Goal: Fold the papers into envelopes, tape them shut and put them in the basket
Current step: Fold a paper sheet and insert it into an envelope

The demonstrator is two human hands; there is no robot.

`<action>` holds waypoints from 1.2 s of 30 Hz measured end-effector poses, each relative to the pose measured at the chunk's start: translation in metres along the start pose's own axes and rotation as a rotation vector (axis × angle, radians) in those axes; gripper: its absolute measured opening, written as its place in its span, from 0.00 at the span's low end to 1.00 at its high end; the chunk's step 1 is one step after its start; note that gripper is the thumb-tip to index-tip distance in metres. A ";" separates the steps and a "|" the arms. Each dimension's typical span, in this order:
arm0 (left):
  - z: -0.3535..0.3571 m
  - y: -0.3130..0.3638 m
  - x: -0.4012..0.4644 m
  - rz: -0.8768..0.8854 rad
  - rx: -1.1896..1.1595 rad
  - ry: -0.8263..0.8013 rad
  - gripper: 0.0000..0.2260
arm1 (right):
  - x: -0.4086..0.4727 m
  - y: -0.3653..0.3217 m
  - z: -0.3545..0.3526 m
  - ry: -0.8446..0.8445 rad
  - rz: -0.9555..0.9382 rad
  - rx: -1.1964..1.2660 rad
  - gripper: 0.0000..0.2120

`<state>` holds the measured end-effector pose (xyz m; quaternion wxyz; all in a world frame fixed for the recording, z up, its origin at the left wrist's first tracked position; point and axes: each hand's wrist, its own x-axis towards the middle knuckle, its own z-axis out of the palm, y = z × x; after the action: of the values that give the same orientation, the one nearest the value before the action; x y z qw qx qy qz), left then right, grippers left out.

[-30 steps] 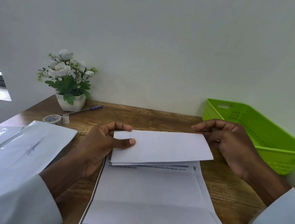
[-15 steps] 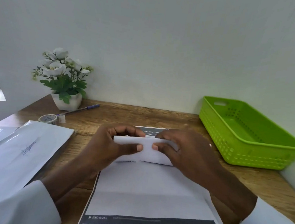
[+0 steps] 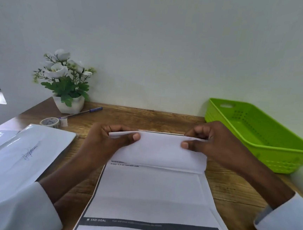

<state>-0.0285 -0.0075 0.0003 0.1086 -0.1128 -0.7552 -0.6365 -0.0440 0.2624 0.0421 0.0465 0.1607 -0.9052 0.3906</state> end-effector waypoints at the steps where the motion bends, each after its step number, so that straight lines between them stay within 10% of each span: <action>1: -0.002 -0.001 0.001 -0.032 -0.026 0.032 0.09 | 0.000 0.003 -0.002 0.025 0.030 0.093 0.04; 10: -0.013 -0.019 0.010 -0.150 -0.092 0.084 0.14 | 0.001 0.033 0.012 0.211 0.353 0.596 0.07; 17: -0.009 -0.028 0.009 0.144 0.821 -0.036 0.14 | -0.004 0.042 0.023 0.191 0.147 -0.210 0.18; 24: 0.007 -0.032 0.002 0.217 0.822 -0.328 0.15 | -0.011 0.034 0.043 0.034 -0.148 -0.331 0.11; 36: -0.039 0.032 0.006 0.304 0.721 -0.205 0.06 | 0.035 -0.046 0.029 -0.031 -0.215 -0.090 0.05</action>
<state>-0.0234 -0.0402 0.0384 0.1582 -0.2405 -0.9117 -0.2932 -0.0611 0.2032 0.0616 0.0814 0.2606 -0.9000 0.3398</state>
